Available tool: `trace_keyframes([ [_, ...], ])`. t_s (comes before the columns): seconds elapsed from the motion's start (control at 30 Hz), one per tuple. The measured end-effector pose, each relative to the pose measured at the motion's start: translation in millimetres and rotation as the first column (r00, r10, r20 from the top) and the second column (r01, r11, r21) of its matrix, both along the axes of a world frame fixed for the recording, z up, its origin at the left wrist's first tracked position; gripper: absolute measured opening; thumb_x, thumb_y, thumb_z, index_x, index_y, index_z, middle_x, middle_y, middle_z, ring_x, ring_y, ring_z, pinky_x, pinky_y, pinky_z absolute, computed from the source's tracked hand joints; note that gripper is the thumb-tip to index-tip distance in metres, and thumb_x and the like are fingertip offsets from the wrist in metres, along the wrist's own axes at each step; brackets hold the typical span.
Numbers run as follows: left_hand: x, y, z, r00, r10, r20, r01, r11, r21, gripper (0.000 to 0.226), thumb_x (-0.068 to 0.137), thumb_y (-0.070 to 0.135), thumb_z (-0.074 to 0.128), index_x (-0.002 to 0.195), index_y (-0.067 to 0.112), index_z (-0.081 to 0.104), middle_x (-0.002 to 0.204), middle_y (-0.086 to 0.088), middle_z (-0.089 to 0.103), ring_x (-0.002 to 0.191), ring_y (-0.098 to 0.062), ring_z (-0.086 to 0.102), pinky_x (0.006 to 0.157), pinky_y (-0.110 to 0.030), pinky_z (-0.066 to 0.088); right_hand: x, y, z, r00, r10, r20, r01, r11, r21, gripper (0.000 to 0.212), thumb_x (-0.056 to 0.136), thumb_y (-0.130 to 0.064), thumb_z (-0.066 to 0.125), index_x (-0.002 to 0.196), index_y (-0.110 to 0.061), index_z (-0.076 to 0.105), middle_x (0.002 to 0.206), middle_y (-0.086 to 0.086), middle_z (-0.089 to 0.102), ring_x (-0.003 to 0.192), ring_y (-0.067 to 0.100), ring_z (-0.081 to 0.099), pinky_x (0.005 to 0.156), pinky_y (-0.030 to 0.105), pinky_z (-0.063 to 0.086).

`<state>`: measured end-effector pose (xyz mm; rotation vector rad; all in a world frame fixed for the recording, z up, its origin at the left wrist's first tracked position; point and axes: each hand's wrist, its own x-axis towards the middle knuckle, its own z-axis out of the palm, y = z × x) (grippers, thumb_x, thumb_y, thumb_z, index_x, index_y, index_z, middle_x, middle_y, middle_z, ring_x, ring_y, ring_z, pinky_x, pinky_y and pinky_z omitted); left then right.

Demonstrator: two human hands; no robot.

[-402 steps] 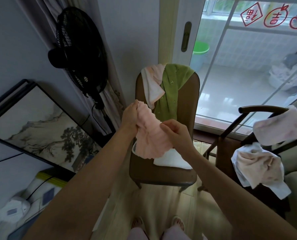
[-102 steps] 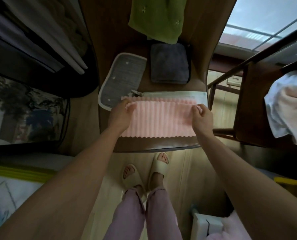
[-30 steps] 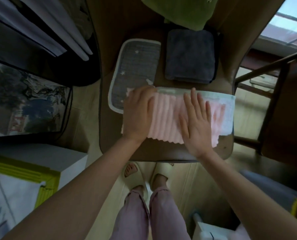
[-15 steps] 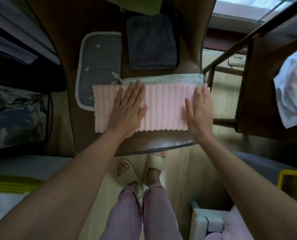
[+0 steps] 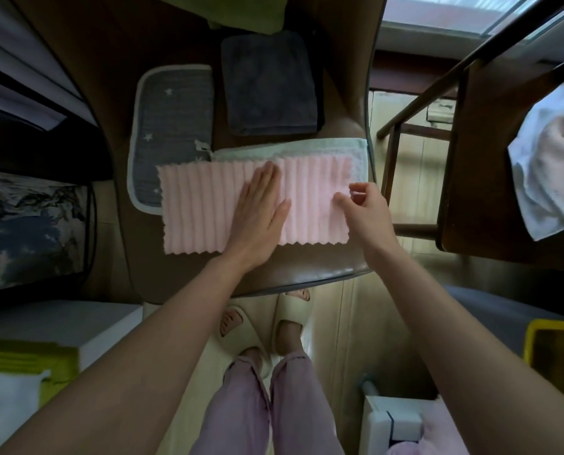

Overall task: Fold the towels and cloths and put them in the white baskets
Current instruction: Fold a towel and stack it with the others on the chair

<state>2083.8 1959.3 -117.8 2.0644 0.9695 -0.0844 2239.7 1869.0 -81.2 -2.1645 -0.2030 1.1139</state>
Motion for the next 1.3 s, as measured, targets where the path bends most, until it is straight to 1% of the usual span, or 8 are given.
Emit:
trace_keyframes([
  [0.17, 5.4, 6.9, 25.5, 0.957, 0.273, 0.094, -0.224, 0.909, -0.352, 0.049, 0.106, 0.034, 0.023, 0.154, 0.023, 0.017, 0.161, 0.010, 0.010, 0.145, 0.002, 0.004, 0.122, -0.027, 0.003, 7.9, 12.3, 13.1, 0.984, 0.076, -0.163, -0.071, 0.997, 0.036, 0.016, 0.092, -0.026, 0.063, 0.101, -0.013, 0.062, 0.101, 0.003, 0.066, 0.094, 0.019, 0.065, 0.082, 0.035, 0.056],
  [0.33, 14.6, 8.4, 55.9, 0.654, 0.746, 0.123, -0.469, 0.528, -0.708, 0.051, 0.104, 0.044, 0.024, 0.144, 0.018, 0.041, 0.146, 0.006, 0.046, 0.132, -0.003, 0.043, 0.111, -0.021, 0.030, 1.0, 19.9, 16.1, 0.976, 0.105, -0.192, -0.089, 0.992, 0.093, 0.025, 0.092, -0.027, 0.064, 0.112, -0.013, 0.062, 0.106, 0.002, 0.067, 0.098, 0.020, 0.064, 0.092, 0.044, 0.052],
  [0.43, 18.4, 6.1, 50.9, 0.500, 0.866, 0.025, -0.445, 0.282, -0.850, 0.059, 0.103, 0.048, 0.021, 0.148, 0.011, 0.033, 0.151, -0.005, 0.039, 0.136, -0.013, 0.041, 0.115, -0.029, 0.028, -5.3, 21.0, 18.2, 0.973, 0.080, -0.219, -0.058, 0.993, 0.103, 0.024, 0.091, -0.025, 0.065, 0.111, -0.014, 0.061, 0.105, 0.003, 0.067, 0.097, 0.021, 0.065, 0.092, 0.047, 0.053],
  [0.5, 20.9, 8.1, 46.0, 0.474, 0.880, -0.023, -0.437, 0.213, -0.874, 0.062, 0.103, 0.050, 0.017, 0.150, 0.011, 0.028, 0.154, -0.007, 0.034, 0.139, -0.016, 0.037, 0.116, -0.031, 0.026, -5.8, 22.8, 21.8, 0.972, 0.056, -0.228, -0.033, 0.994, 0.106, 0.022, 0.090, -0.024, 0.066, 0.108, -0.013, 0.061, 0.104, 0.006, 0.067, 0.095, 0.025, 0.067, 0.090, 0.051, 0.054],
  [0.63, 30.5, 11.5, 52.1, 0.518, 0.853, -0.058, -0.471, 0.228, -0.852, 0.064, 0.103, 0.051, 0.016, 0.151, 0.011, 0.025, 0.154, -0.008, 0.033, 0.139, -0.018, 0.037, 0.112, -0.031, 0.029, -6.9, 29.9, 32.3, 0.979, 0.092, -0.180, -0.067, 0.987, 0.144, 0.024, 0.090, -0.022, 0.067, 0.105, -0.006, 0.057, 0.105, 0.015, 0.065, 0.095, 0.036, 0.065, 0.075, 0.045, 0.057],
  [0.77, 15.5, 30.7, 67.2, 0.485, 0.871, -0.083, -0.470, 0.180, -0.864, 0.063, 0.101, 0.054, 0.024, 0.148, 0.013, 0.032, 0.151, -0.009, 0.038, 0.136, -0.023, 0.040, 0.114, -0.043, 0.032, -25.5, 42.9, 51.5, 0.981, 0.172, -0.090, -0.151, 0.967, 0.206, 0.023, 0.091, -0.019, 0.065, 0.109, -0.010, 0.055, 0.106, 0.005, 0.061, 0.091, 0.020, 0.064, 0.060, 0.026, 0.055],
  [1.03, -84.3, 81.9, 88.7, 0.505, 0.839, -0.201, -0.503, 0.097, -0.859, 0.068, 0.097, 0.063, 0.025, 0.124, 0.009, 0.057, 0.119, -0.014, 0.066, 0.112, -0.028, 0.061, 0.097, -0.042, 0.046, -115.0, 89.2, 66.4, 0.971, 0.230, 0.072, -0.241, 0.930, 0.278, 0.025, 0.092, -0.017, 0.063, 0.109, -0.026, 0.047, 0.099, -0.018, 0.054, 0.096, 0.010, 0.063, 0.072, 0.032, 0.060],
  [1.3, -108.4, 112.0, 56.2, 0.534, 0.807, -0.252, -0.640, 0.190, -0.745, 0.071, 0.096, 0.065, 0.022, 0.121, 0.012, 0.061, 0.104, -0.007, 0.069, 0.095, -0.020, 0.065, 0.078, -0.032, 0.050, -182.9, 112.4, 23.0, 0.886, 0.411, 0.213, -0.453, 0.866, 0.212, 0.034, 0.090, -0.011, 0.063, 0.122, -0.009, 0.053, 0.113, 0.000, 0.059, 0.098, 0.013, 0.059, 0.081, 0.025, 0.051],
])
